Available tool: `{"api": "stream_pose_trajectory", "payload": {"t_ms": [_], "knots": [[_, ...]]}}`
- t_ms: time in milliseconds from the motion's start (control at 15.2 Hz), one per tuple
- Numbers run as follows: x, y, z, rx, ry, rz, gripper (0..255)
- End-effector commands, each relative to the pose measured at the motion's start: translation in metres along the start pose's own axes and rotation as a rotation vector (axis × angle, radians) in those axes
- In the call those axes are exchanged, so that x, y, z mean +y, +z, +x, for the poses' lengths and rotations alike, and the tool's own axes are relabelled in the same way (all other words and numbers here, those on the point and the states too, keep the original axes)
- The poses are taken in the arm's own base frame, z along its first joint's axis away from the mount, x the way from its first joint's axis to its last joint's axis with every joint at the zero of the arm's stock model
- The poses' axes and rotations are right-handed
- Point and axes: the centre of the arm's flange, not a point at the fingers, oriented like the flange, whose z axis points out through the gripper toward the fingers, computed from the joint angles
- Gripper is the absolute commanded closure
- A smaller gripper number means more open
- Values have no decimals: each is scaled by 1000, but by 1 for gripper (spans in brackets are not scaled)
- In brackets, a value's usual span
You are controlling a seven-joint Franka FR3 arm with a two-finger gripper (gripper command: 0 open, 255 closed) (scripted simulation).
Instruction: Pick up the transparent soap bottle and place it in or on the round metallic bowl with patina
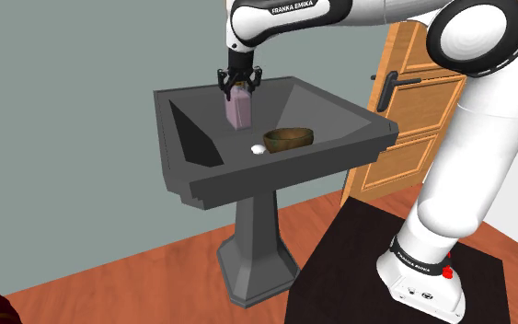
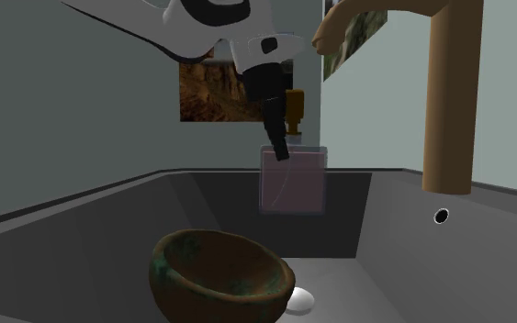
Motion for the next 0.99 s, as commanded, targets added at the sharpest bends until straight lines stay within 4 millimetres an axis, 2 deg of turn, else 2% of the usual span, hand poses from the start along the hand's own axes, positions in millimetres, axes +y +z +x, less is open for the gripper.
{"api": "stream_pose_trajectory", "payload": {"t_ms": [0,528,594,924], "knots": [[0,-10,2,0,0,0,255],[0,-51,12,0,0,0,255],[0,-51,12,0,0,0,255],[49,-60,-30,0,0,0,255]]}}
